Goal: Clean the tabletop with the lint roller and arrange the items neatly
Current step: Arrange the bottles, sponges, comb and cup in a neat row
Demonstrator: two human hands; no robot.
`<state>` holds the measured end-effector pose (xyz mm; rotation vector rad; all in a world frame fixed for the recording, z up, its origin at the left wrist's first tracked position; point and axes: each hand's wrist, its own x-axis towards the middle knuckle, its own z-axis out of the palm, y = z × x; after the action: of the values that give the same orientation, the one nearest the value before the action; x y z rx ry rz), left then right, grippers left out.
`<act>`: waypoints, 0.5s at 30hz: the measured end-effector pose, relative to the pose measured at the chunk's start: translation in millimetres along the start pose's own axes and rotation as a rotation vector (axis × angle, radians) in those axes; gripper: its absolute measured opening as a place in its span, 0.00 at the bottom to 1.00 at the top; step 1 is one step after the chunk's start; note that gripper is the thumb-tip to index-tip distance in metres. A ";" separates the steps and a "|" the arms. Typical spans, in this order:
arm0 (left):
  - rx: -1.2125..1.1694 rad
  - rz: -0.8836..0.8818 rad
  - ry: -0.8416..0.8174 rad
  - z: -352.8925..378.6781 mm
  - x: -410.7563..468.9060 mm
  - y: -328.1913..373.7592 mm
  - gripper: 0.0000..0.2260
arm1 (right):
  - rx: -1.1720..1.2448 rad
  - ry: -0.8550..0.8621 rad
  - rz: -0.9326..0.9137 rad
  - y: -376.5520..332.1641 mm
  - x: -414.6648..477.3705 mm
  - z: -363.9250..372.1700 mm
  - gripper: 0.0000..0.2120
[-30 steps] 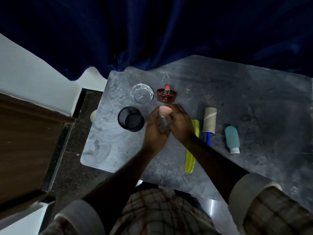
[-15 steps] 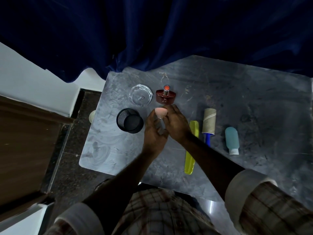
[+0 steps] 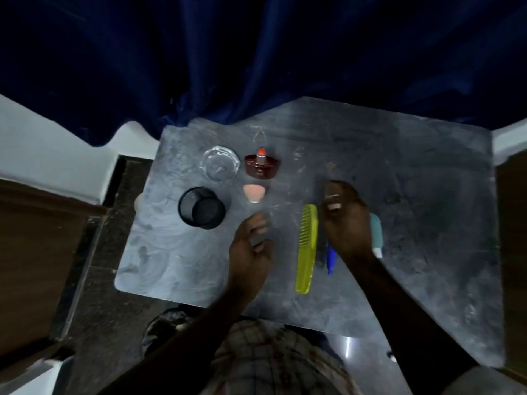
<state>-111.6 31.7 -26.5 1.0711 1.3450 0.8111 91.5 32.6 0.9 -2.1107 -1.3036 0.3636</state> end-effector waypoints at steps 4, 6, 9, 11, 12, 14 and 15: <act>0.140 0.038 -0.381 41.2 -44.0 11.5 0.15 | -0.188 -0.003 0.292 70.4 -29.5 -59.2 0.19; 0.208 0.074 -0.557 73.1 -60.9 13.4 0.16 | -0.305 -0.082 0.383 94.7 -43.3 -64.2 0.27; 0.286 0.082 -0.605 117.8 -74.8 13.5 0.19 | -0.320 -0.206 0.468 117.5 -55.7 -55.9 0.33; 0.280 0.060 -0.585 135.3 -82.9 14.2 0.19 | -0.236 -0.222 0.466 127.7 -55.8 -51.7 0.30; 0.282 0.055 -0.575 139.6 -86.9 14.8 0.19 | -0.196 -0.223 0.449 132.2 -54.9 -50.4 0.28; 0.284 0.047 -0.542 141.1 -94.1 14.8 0.18 | -0.140 -0.225 0.426 140.9 -52.6 -49.9 0.27; 0.284 0.046 -0.511 138.9 -96.8 14.3 0.17 | -0.114 -0.218 0.428 144.6 -51.8 -51.0 0.26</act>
<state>18.0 -72.1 9.3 1.4217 1.0149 0.3429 195.7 -77.2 -56.3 -2.5023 -0.9941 0.7315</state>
